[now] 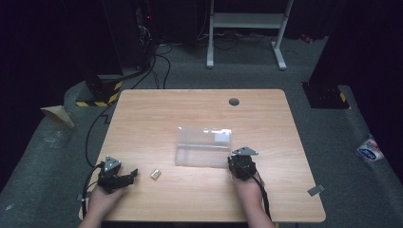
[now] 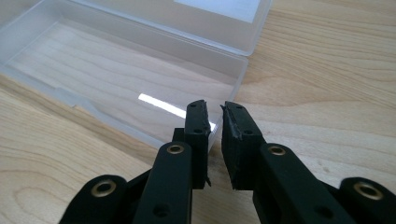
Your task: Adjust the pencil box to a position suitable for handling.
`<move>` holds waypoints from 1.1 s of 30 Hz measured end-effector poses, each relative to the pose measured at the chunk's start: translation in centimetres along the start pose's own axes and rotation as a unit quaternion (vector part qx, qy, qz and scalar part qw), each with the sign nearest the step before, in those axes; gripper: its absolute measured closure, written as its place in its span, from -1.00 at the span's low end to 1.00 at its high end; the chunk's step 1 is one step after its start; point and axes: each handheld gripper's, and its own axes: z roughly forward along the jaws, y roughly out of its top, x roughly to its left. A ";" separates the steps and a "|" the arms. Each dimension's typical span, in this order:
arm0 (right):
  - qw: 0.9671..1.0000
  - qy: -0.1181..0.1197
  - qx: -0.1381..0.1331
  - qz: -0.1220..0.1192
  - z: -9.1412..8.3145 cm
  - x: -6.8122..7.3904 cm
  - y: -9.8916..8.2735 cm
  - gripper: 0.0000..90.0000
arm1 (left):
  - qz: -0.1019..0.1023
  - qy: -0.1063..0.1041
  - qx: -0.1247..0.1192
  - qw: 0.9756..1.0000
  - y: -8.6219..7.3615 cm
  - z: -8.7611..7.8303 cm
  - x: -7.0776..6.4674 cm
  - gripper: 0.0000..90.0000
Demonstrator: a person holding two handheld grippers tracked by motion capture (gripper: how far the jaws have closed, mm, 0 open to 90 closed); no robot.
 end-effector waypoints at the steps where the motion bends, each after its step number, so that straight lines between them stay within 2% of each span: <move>1: 1.000 -0.001 0.000 -0.002 0.0 -0.1 0.0 0.77 | 0.000 0.000 0.000 1.000 0.0 0.0 0.0 -0.51; 17: 1.000 -0.007 0.000 0.000 0.5 -0.3 0.3 0.78 | 0.000 0.000 0.000 1.000 0.0 0.0 0.0 -0.51; 33: 1.000 -0.010 -0.001 -0.006 0.8 0.2 0.7 0.75 | 0.001 0.000 0.000 1.000 0.0 0.0 0.0 -0.51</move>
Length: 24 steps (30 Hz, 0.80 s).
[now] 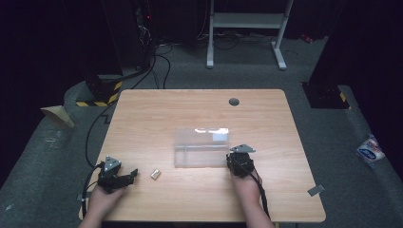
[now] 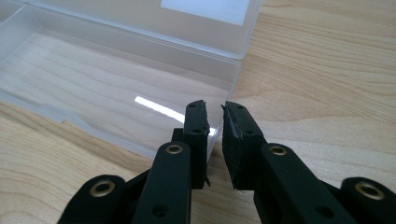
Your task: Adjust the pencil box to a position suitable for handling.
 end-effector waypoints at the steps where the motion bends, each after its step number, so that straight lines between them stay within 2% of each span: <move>1: 1.000 0.000 0.000 0.000 0.0 0.0 0.0 0.73 | 0.000 0.000 0.000 1.000 0.0 0.0 0.0 -0.51; 12: 0.999 0.007 -0.034 0.007 -1.2 0.1 0.6 0.41 | 0.000 0.000 0.000 1.000 0.0 0.0 0.0 -0.51; 13: 0.999 0.003 -0.045 0.008 -1.6 -0.2 0.6 0.27 | -0.001 0.001 0.000 1.000 0.0 0.0 0.0 -0.51; 15: 0.998 -0.003 -0.054 0.009 -1.9 -0.6 0.5 0.15 | -0.001 0.001 0.000 1.000 0.0 0.0 0.0 -0.51; 16: 0.998 -0.003 -0.054 0.009 -1.9 -0.6 0.5 0.15 | -0.001 0.001 0.000 1.000 0.0 0.0 0.0 -0.51; 20: 0.997 -0.010 -0.067 0.031 -2.5 -2.7 -0.3 -0.05 | 0.001 0.001 0.000 1.000 0.0 0.0 0.0 -0.51; 21: 0.997 -0.010 -0.067 0.031 -2.5 -2.7 -0.3 -0.05 | 0.001 0.001 0.000 1.000 0.0 0.0 0.0 -0.51; 22: 0.997 -0.015 -0.068 0.038 -2.7 -3.8 -0.8 -0.07 | 0.002 0.001 0.000 1.000 0.0 0.0 0.0 -0.51; 23: 0.997 -0.015 -0.068 0.038 -2.7 -3.8 -0.8 -0.07 | 0.002 0.001 0.000 1.000 0.0 0.0 0.0 -0.51; 24: 0.997 -0.019 -0.068 0.035 -2.8 -4.4 -1.1 -0.10 | 0.001 0.001 0.000 1.000 0.0 0.0 0.0 -0.51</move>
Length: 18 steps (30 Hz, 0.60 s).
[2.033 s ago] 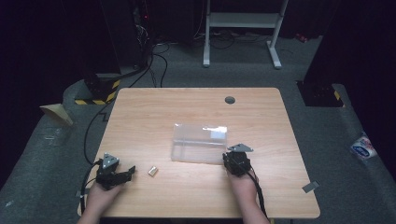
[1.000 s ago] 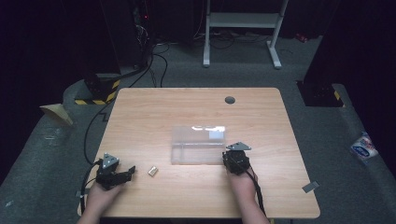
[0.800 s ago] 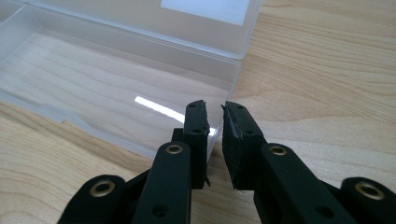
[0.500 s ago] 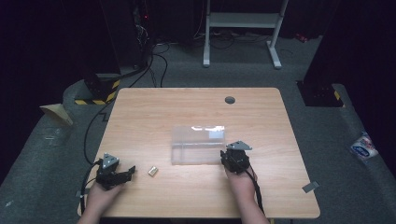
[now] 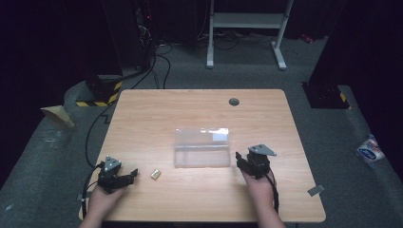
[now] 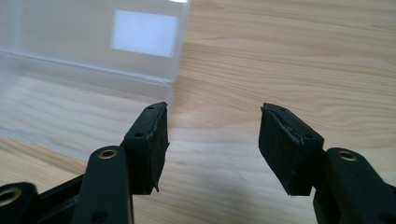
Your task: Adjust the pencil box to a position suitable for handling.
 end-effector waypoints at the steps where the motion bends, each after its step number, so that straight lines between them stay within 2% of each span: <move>1: 1.000 -0.005 0.004 -0.004 -0.1 -0.7 -0.4 -0.12 | 0.000 0.000 0.000 1.000 0.0 0.0 0.0 -0.51; 3: 0.999 -0.021 0.020 -0.016 -0.2 -2.3 -1.3 -0.15 | -0.001 0.003 0.001 1.000 0.0 0.0 0.0 -0.51; 4: 0.999 -0.027 0.026 -0.016 -0.3 -2.8 -1.7 -0.18 | -0.013 0.009 0.000 1.000 0.0 0.0 0.0 -0.54; 6: 0.999 -0.032 0.026 -0.017 -0.5 -3.4 -2.1 -0.19 | -0.014 0.012 -0.001 1.000 0.0 0.0 0.0 -0.53; 7: 0.999 -0.037 0.030 -0.014 -1.0 -4.2 -3.0 -0.20 | -0.016 0.014 -0.001 1.000 0.0 0.0 0.0 -0.52; 9: 0.998 -0.040 0.038 -0.012 -1.3 -4.7 -3.6 -0.21 | -0.017 0.016 -0.001 1.000 0.0 0.0 -0.1 -0.51; 10: 0.999 -0.036 0.040 -0.004 -1.5 -4.9 -3.8 -0.22 | -0.018 0.018 -0.002 1.000 0.0 0.0 -0.1 -0.50; 12: 0.999 -0.025 0.032 -0.006 -1.8 -5.0 -3.9 -0.31 | -0.021 0.021 0.000 1.000 0.0 0.0 -0.1 -0.48; 14: 0.999 -0.020 0.034 -0.010 -1.9 -5.1 -4.0 -0.35 | -0.021 0.025 0.002 0.999 0.1 0.0 -0.1 -0.55; 15: 0.999 -0.013 0.049 -0.010 -1.7 -5.2 -4.1 -0.39 | -0.028 0.028 0.004 0.999 0.1 0.2 0.0 -0.60; 18: 0.998 -0.014 0.063 -0.012 -1.5 -5.1 -4.0 -0.42 | -0.028 0.029 0.013 0.999 0.2 0.2 0.2 -0.65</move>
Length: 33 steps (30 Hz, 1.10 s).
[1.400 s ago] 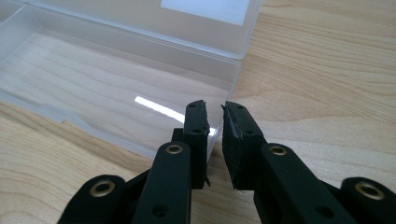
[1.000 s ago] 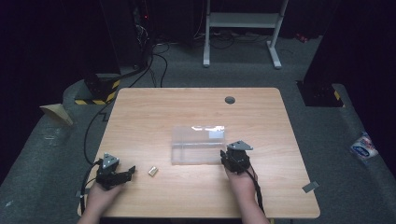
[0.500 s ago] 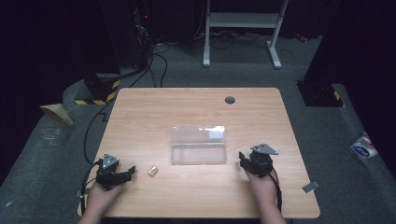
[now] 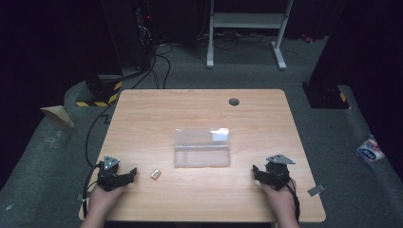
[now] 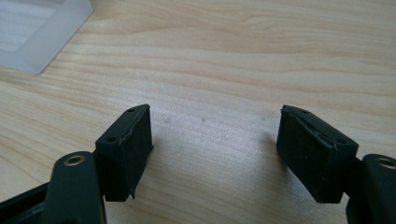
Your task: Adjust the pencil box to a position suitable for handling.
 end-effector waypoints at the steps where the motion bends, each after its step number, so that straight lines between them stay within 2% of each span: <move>1: 1.000 -0.003 0.002 0.003 0.0 0.1 0.0 -0.44 | 0.000 0.000 0.000 1.000 0.0 0.0 0.0 -0.68; 2: 1.000 -0.003 0.002 0.003 0.0 0.1 0.0 -0.44 | -0.004 -0.001 0.004 1.000 0.1 0.0 0.0 -0.68; 4: 1.000 -0.005 0.001 0.004 0.1 0.2 0.1 -0.46 | 0.000 -0.003 0.016 1.000 0.4 0.1 0.0 -0.72; 5: 1.000 -0.008 0.002 0.006 0.1 0.3 0.1 -0.46 | 0.005 -0.008 0.031 0.999 0.7 0.3 -0.2 -0.83; 7: 1.000 -0.009 0.002 0.006 0.1 0.3 0.1 -0.46 | 0.006 -0.009 0.035 0.999 0.9 0.4 -0.3 -0.84; 8: 1.000 -0.009 0.001 0.006 0.1 0.3 0.1 -0.44 | 0.001 -0.020 0.029 0.999 1.2 0.5 -0.5 -0.81; 9: 1.000 -0.010 -0.001 0.009 0.2 0.3 0.1 -0.40 | 0.001 -0.020 0.029 0.999 1.2 0.5 -0.5 -0.73; 10: 1.000 -0.012 -0.001 0.012 0.1 0.3 0.1 -0.39 | 0.005 -0.045 0.004 0.999 1.2 0.4 -0.8 -0.66; 11: 1.000 -0.012 -0.001 0.012 0.1 0.3 0.1 -0.39 | 0.005 -0.045 0.004 0.999 1.2 0.4 -0.8 -0.66; 12: 1.000 -0.012 -0.001 0.012 0.2 0.3 0.1 -0.39 | 0.013 -0.045 -0.010 0.999 1.0 0.3 -1.3 -0.66; 13: 1.000 -0.013 -0.001 0.013 0.2 0.4 0.1 -0.38 | 0.029 -0.058 -0.014 0.998 1.1 0.2 -1.9 -0.67; 14: 1.000 -0.013 -0.001 0.013 0.2 0.4 0.1 -0.38 | 0.029 -0.058 -0.014 0.998 1.1 0.2 -1.9 -0.68; 15: 1.000 -0.014 -0.002 0.013 0.2 0.4 0.1 -0.37 | 0.043 -0.065 -0.014 0.997 1.5 0.0 -2.4 -0.68; 18: 1.000 -0.015 -0.002 0.009 0.1 0.4 0.1 -0.36 | 0.048 -0.072 -0.023 0.996 1.4 -0.2 -2.7 -0.68; 19: 1.000 -0.015 -0.004 0.008 0.1 0.4 0.1 -0.34 | 0.055 -0.082 -0.024 0.995 1.2 0.0 -3.0 -0.68; 20: 1.000 -0.015 -0.004 0.008 0.1 0.4 0.1 -0.34 | 0.055 -0.082 -0.024 0.995 1.2 0.0 -3.0 -0.68; 22: 1.000 -0.015 -0.004 0.008 0.1 0.4 0.1 -0.34 | 0.072 -0.090 -0.014 0.993 1.0 0.1 -3.4 -0.68; 25: 1.000 -0.016 -0.004 0.009 0.1 0.4 0.1 -0.32 | 0.069 -0.103 -0.018 0.992 1.0 -0.2 -3.6 -0.68; 31: 1.000 -0.017 -0.005 0.009 0.0 0.6 0.0 -0.27 | 0.057 -0.124 -0.046 0.990 1.0 -1.7 -4.7 -0.67; 33: 1.000 -0.016 -0.005 0.008 0.0 0.6 0.0 -0.26 | 0.056 -0.124 -0.052 0.989 1.0 -1.9 -4.9 -0.67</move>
